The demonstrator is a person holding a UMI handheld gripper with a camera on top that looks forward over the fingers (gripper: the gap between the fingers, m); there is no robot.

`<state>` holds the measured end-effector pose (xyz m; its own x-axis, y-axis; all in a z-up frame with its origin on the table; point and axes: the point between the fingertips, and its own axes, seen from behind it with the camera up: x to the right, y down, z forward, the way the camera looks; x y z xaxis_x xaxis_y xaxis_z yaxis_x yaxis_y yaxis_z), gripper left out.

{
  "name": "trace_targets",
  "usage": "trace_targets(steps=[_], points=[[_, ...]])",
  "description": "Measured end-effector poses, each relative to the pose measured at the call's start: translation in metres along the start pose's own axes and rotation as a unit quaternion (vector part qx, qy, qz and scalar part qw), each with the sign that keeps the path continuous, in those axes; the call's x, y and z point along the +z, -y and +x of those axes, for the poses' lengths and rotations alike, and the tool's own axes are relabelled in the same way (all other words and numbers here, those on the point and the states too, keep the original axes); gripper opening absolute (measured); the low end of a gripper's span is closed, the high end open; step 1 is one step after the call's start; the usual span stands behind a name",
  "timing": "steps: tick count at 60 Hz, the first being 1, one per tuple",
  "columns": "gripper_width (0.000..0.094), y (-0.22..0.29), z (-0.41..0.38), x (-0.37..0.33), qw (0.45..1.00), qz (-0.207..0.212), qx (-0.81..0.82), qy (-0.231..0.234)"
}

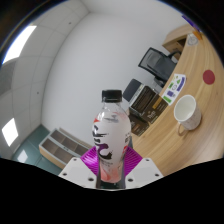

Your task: Pour water

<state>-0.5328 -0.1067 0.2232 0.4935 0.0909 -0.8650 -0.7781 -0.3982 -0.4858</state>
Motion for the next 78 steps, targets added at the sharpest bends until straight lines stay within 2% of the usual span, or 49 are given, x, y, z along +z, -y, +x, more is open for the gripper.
trace_targets(steps=[9,14,28,36,42,48,56,62,68,72,78], points=[[0.0273,0.041,0.004,0.02,0.959,0.004,0.278,0.059],[0.0273,0.056,0.023,0.028,0.926,0.01,0.371,0.073],[0.0273,0.064,0.067,0.042,0.864,-0.001,0.497,0.074],[0.0271,0.064,0.068,0.043,0.87,-0.019,0.488,0.07],[0.0274,0.065,0.064,0.042,0.902,-0.041,0.426,0.052],[0.0275,0.083,0.066,0.032,0.961,-0.046,0.271,0.015],[0.0277,0.153,0.081,0.014,0.999,0.003,0.011,-0.036],[0.0276,0.216,0.11,-0.005,0.981,0.051,-0.166,-0.085],[0.0275,0.255,0.156,-0.029,0.938,0.079,-0.303,-0.148],[0.0275,0.283,0.193,-0.035,0.91,0.085,-0.36,-0.187],[0.0275,0.295,0.248,-0.047,0.88,0.076,-0.409,-0.23]])
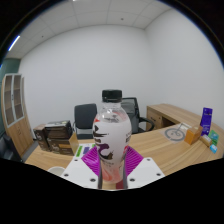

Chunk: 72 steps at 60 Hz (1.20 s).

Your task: Pour water

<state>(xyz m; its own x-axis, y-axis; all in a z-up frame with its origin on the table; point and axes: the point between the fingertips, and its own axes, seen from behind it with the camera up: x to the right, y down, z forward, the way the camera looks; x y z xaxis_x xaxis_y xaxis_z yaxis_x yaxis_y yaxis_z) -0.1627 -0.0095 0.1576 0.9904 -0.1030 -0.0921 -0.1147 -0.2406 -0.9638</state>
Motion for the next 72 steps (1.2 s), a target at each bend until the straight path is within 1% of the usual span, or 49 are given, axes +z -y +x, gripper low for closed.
trace_targets(steps=[7,18,20,22,28,33,35,38,40,41,43,44,48,61,72], points=[[0.0275,-0.039,0.032,0.015,0.999,-0.021,-0.044,-0.024],[0.0284,-0.081,0.049,0.024,0.998,-0.043,-0.039,-0.025],[0.0281,-0.075,0.05,0.022,0.999,-0.025,-0.039,-0.023],[0.0284,-0.078,0.049,0.02,0.999,-0.024,-0.041,-0.023],[0.0383,-0.077,0.049,0.019,0.999,-0.017,-0.039,-0.025],[0.0483,-0.078,0.05,0.018,0.999,-0.033,-0.032,-0.026],[0.0527,-0.085,0.052,0.017,0.998,-0.051,-0.028,-0.029],[0.0687,-0.093,0.058,0.009,0.995,-0.083,-0.032,-0.046],[0.0825,-0.091,0.058,0.003,0.994,-0.089,-0.037,-0.049],[0.0879,-0.089,0.057,-0.001,0.994,-0.089,-0.04,-0.047],[0.084,-0.087,0.056,-0.01,0.994,-0.092,-0.044,-0.045],[0.0838,-0.086,0.054,-0.015,0.994,-0.093,-0.047,-0.045],[0.0867,-0.078,0.046,-0.041,0.993,-0.101,-0.051,-0.042],[0.0857,-0.051,0.011,-0.167,0.989,-0.139,-0.036,-0.032],[0.0857,-0.033,-0.012,-0.268,0.987,-0.149,-0.04,-0.031]])
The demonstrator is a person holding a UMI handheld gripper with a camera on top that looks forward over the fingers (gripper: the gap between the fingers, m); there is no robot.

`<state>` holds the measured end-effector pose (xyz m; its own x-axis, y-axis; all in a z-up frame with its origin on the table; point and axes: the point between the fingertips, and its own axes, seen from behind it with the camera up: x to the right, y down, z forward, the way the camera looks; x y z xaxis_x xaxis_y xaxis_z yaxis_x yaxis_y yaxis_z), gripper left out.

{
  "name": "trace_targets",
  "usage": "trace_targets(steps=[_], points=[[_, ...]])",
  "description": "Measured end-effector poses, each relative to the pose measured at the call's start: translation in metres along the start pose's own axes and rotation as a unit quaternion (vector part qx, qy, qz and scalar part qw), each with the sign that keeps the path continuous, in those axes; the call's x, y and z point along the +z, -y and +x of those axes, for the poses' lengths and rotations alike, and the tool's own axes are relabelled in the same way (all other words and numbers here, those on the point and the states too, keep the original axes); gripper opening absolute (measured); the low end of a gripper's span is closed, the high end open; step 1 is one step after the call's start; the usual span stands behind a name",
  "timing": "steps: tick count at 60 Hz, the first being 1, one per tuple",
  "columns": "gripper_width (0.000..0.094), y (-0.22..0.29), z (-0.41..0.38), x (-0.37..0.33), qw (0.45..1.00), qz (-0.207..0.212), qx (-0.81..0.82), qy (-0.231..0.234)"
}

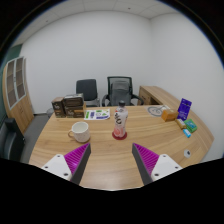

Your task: Pour water

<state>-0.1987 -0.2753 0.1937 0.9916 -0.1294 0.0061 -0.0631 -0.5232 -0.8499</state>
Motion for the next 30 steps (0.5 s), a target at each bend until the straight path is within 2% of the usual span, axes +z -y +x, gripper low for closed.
trace_targets(steps=[13,30], points=[[0.0858,-0.006,0.001,-0.07,1.0,0.008,-0.012,-0.009],[0.0858,-0.001,0.017,-0.097,0.999,0.019,-0.027,-0.019]])
